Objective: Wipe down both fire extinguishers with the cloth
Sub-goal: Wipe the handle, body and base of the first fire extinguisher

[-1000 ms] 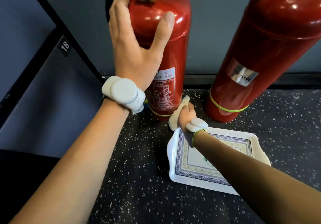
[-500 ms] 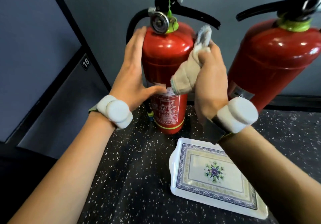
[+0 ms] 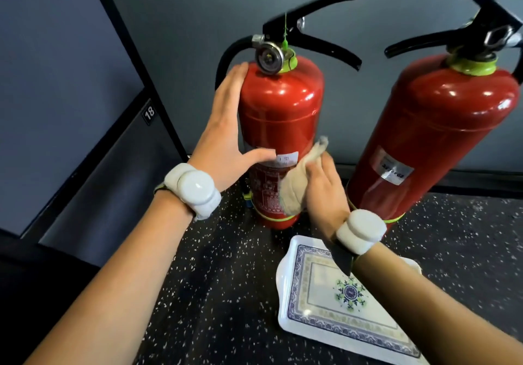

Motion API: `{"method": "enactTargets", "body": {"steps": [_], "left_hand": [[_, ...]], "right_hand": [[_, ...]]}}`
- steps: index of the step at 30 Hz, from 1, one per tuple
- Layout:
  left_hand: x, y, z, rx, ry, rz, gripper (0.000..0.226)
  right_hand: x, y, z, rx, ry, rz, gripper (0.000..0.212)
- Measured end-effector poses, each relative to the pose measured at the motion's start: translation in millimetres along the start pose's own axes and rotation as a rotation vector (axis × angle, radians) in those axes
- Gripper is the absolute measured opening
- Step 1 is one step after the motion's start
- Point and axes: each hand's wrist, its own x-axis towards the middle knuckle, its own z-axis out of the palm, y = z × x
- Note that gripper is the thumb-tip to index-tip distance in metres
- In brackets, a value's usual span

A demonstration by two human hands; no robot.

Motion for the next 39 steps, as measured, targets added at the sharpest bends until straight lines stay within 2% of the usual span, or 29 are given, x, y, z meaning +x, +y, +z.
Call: {"method": "enactTargets", "body": {"steps": [3,4,7,10,13,17,20,22,25,28,33,36,39], "left_hand": [[-1,-2,0,-0.018,0.007,0.025,0.120],[-1,-3,0,-0.033,0.016,0.048,0.116],[-3,-2,1,-0.063,0.030,0.055,0.108],[-3,1,1,-0.070,0.032,0.010,0.111],[-3,1,-1,-0.015,0.001,0.002,0.122],[-3,-1,-2,-0.001,-0.008,-0.010,0.127],[-3,0,0,-0.020,-0.006,-0.012,0.126],[-3,-1,0,-0.023,-0.023,-0.014,0.126],[-3,-1,-1,-0.026,-0.028,-0.016,0.123],[-3,-2,-2,-0.038,-0.020,-0.015,0.123],[-3,-3,0,-0.045,0.004,0.014,0.123],[-4,-6,2,-0.066,0.025,0.017,0.120],[-3,-8,3,-0.074,0.014,0.019,0.121]], "right_hand": [[-9,-44,0,0.135,-0.045,-0.301,0.050],[-11,-56,3,0.159,-0.067,-0.377,0.055],[-11,-67,15,0.096,-0.016,-0.455,0.075],[-16,-37,22,0.024,0.024,-0.449,0.070],[-16,11,20,-0.102,0.004,-0.270,0.062],[-11,76,18,-0.407,-0.180,0.220,0.049],[-3,103,24,-0.584,-0.298,0.445,0.055],[0,107,28,-0.638,-0.315,0.527,0.057],[-9,88,29,-0.610,-0.259,0.415,0.045],[-20,48,22,-0.522,-0.119,0.253,0.044],[-21,-36,-1,-0.208,0.067,-0.065,0.030],[-23,-47,4,-0.101,0.114,-0.195,0.032],[-25,-20,15,-0.101,0.130,-0.245,0.046]]}}
